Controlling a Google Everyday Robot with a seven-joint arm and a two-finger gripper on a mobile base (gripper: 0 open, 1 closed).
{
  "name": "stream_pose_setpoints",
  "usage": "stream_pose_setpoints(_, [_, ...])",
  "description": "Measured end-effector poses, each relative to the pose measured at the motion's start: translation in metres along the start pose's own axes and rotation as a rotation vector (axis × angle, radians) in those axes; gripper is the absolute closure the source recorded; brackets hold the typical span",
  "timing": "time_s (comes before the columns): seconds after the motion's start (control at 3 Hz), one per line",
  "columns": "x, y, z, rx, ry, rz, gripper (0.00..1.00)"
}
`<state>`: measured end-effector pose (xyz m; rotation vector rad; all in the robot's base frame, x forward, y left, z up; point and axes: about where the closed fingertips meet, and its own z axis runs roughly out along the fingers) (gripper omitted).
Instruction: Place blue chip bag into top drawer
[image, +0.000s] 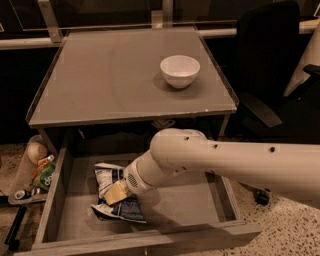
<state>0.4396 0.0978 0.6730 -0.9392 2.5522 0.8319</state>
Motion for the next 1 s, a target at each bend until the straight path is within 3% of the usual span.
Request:
stream_pose_setpoints(0.33, [0.0000,0.0000,0.0000,0.000,0.000,0.000,0.12])
stream_pose_setpoints(0.67, [0.0000,0.0000,0.0000,0.000,0.000,0.000,0.00])
stream_pose_setpoints(1.0, [0.0000,0.0001,0.0000,0.000,0.000,0.000,0.00])
